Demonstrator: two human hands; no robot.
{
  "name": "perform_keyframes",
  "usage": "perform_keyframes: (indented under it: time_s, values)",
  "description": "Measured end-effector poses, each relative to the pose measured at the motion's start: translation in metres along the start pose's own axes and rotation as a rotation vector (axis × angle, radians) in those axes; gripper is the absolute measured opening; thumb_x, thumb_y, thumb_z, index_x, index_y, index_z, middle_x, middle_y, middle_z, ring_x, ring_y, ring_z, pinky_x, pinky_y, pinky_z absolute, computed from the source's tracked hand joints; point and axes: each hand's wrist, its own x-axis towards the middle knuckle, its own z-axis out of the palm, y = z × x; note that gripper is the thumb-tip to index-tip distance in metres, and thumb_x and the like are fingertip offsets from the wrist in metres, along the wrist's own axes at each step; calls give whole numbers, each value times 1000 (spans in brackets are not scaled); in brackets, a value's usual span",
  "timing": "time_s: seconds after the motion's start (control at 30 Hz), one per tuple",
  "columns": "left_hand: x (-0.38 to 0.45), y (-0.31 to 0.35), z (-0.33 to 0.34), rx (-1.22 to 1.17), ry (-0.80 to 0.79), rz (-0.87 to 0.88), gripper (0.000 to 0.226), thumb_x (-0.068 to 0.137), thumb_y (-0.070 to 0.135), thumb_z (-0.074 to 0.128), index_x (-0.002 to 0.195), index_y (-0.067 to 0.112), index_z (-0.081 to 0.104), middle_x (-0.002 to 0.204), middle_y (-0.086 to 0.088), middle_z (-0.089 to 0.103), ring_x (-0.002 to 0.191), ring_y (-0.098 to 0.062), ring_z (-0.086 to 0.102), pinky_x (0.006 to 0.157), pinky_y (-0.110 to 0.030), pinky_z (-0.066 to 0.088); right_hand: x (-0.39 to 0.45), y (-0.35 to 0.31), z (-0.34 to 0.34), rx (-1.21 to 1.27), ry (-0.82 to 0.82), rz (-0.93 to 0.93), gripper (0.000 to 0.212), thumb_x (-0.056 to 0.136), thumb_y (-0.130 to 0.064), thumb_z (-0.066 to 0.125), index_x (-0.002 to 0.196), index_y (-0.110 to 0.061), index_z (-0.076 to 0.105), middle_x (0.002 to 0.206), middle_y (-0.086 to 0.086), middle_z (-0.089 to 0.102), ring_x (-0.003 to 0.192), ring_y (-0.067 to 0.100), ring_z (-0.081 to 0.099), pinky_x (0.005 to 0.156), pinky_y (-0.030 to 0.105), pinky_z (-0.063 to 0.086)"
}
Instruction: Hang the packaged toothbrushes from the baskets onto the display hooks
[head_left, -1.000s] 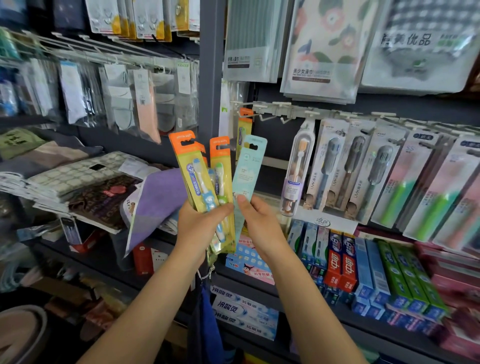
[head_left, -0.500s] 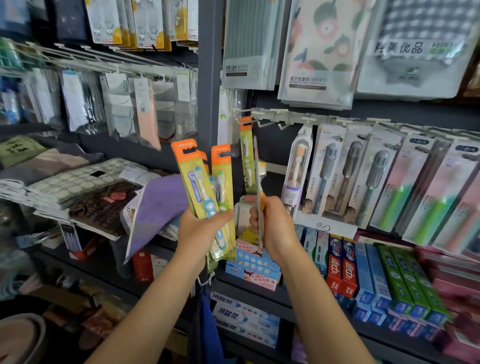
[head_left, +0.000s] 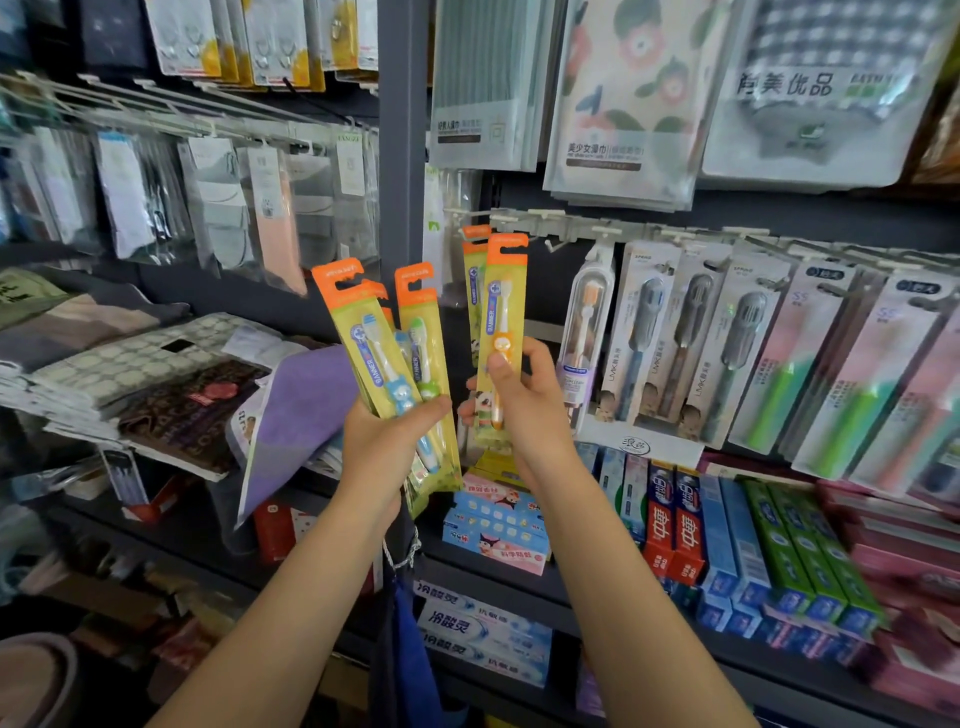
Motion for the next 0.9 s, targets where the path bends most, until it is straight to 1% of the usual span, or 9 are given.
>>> perform_keyframes:
  time_s: [0.1, 0.23, 0.33, 0.53, 0.6, 0.67, 0.73, 0.83, 0.9]
  values:
    - [3, -1, -1, -10, 1, 13, 47, 81, 5, 81, 124, 17, 66, 109, 2, 76, 99, -16, 73, 84, -36, 58, 7, -4, 8, 12, 13, -1, 19, 107, -18, 48, 126, -13, 48, 82, 7, 67, 59, 20, 67, 58, 34, 59]
    - [6, -3, -4, -4, 12, 21, 43, 81, 4, 81, 119, 19, 68, 102, 6, 77, 94, -13, 74, 79, -30, 57, 18, -6, 16, 19, 62, 4, 19, 107, -17, 47, 126, -11, 46, 83, 10, 66, 58, 21, 66, 59, 35, 59]
    - [9, -3, -3, 7, 14, 30, 44, 81, 5, 81, 120, 20, 67, 100, 9, 77, 92, -8, 74, 78, -28, 57, 25, -3, 20, -18, 72, 5, 21, 107, -19, 48, 127, -12, 46, 85, 11, 67, 59, 21, 67, 62, 37, 60]
    - [16, -8, -1, 3, 27, 37, 45, 80, 4, 82, 120, 19, 68, 102, 7, 77, 94, -10, 74, 86, -34, 59, 26, 0, 22, -52, 95, -40, 18, 107, -19, 48, 125, -15, 47, 85, 10, 66, 62, 24, 67, 59, 36, 60]
    - [18, -11, -1, 6, 29, 39, 45, 80, 4, 83, 120, 18, 68, 103, 6, 77, 94, -11, 74, 88, -37, 59, 29, 2, 23, -77, 121, -53, 16, 106, -20, 50, 122, -16, 49, 88, 13, 67, 68, 29, 69, 64, 41, 61]
    - [20, -13, -2, 13, 26, 36, 46, 79, 5, 83, 120, 19, 67, 104, 5, 77, 96, -13, 74, 89, -40, 59, 30, 5, 24, -122, 152, -81, 13, 104, -24, 53, 117, -22, 52, 96, 17, 70, 82, 36, 71, 76, 53, 61]
    - [22, -16, -3, 20, 30, 34, 48, 79, 6, 84, 122, 20, 66, 106, 4, 77, 97, -14, 74, 91, -43, 59, 30, 8, 25, -161, 187, -104, 12, 101, -30, 56, 112, -29, 55, 102, 15, 71, 92, 35, 70, 83, 59, 57]
    - [24, -17, -5, 27, 30, 41, 49, 79, 7, 83, 123, 18, 66, 106, 4, 77, 97, -13, 74, 91, -42, 59, 31, 11, 26, -179, 213, -105, 17, 97, -35, 56, 113, -29, 56, 102, 13, 71, 93, 33, 70, 84, 60, 56]
    - [24, -18, -5, 29, 25, 44, 49, 79, 7, 83, 123, 19, 66, 106, 5, 77, 97, -13, 74, 89, -41, 59, 29, 12, 26, -197, 203, -118, 15, 97, -37, 56, 111, -33, 56, 102, 13, 71, 92, 32, 70, 83, 60, 56]
